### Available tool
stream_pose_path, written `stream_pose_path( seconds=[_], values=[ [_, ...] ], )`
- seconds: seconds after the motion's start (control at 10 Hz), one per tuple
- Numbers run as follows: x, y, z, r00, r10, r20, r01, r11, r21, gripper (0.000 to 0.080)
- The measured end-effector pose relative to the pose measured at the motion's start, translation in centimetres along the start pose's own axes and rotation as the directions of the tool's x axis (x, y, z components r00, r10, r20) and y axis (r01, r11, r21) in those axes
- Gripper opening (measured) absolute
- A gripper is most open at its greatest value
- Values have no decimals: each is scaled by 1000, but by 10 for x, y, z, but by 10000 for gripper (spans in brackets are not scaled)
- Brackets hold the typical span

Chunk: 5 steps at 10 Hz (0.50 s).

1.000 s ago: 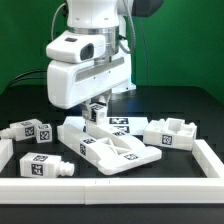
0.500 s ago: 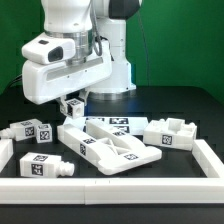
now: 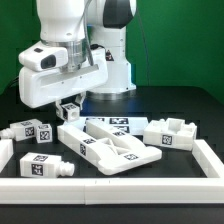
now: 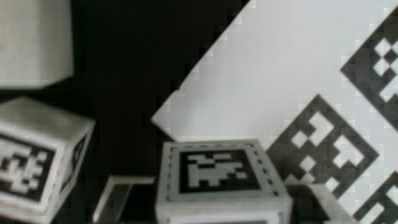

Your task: Assemble chair

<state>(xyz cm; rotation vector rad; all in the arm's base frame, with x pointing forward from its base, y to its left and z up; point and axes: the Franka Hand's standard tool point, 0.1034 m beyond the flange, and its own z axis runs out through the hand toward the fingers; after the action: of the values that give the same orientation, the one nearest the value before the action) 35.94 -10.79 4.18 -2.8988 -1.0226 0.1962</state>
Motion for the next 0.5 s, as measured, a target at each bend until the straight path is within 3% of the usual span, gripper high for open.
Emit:
stream_pose_path(
  seconds=[0.5],
  values=[
    [-12,-7,34,999,26,29,-27,998,48,282]
  ],
)
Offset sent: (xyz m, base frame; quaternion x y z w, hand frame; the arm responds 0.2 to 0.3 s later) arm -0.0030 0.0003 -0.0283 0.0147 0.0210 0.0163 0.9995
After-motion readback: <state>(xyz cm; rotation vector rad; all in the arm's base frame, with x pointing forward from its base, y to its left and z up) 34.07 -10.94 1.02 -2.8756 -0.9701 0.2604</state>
